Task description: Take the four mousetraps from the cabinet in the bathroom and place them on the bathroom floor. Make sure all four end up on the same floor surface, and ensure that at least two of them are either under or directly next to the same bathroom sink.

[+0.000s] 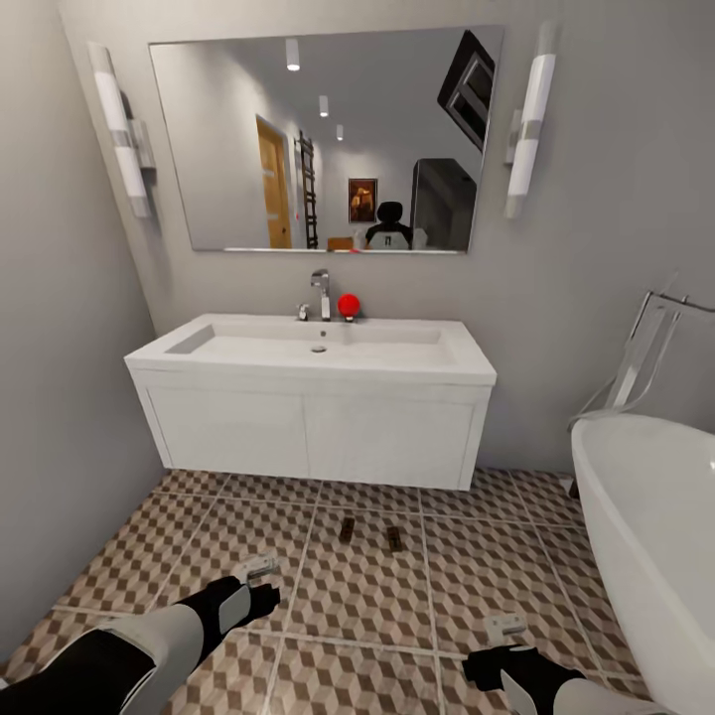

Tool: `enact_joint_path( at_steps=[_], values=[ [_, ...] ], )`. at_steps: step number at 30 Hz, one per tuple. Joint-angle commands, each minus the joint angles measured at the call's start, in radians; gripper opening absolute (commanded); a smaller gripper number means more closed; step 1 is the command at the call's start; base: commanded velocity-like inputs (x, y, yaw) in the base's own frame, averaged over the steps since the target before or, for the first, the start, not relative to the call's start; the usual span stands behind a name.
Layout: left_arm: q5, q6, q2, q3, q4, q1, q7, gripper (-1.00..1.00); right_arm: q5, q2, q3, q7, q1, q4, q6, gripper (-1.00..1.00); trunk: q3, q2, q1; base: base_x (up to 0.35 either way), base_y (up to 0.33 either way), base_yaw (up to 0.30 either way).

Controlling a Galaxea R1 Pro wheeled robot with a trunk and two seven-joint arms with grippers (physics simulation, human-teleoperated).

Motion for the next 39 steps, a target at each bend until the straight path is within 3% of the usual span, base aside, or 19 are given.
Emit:
enact_joint_path(
  at_steps=[1,16,39],
  values=[
    [0.009,0.002,0.0,-0.008,0.001,-0.001,0.002,1.0,-0.001,0.0,0.007,0.0,-0.001,0.0,0.004,1.0,0.002,0.007,-0.004,0.0,0.0,0.0],
    [0.094,0.002,0.04,-0.006,0.002,0.046,0.004,1.0,-0.001,0.001,0.008,-0.001,0.003,0.0,0.004,1.0,0.049,0.112,-0.062,0.0,0.0,0.0],
    [0.1,0.016,0.041,-0.005,0.002,0.099,0.003,1.0,-0.001,0.001,0.008,0.001,0.03,0.0,0.004,1.0,0.121,0.273,-0.15,0.0,0.0,0.0]
  ],
)
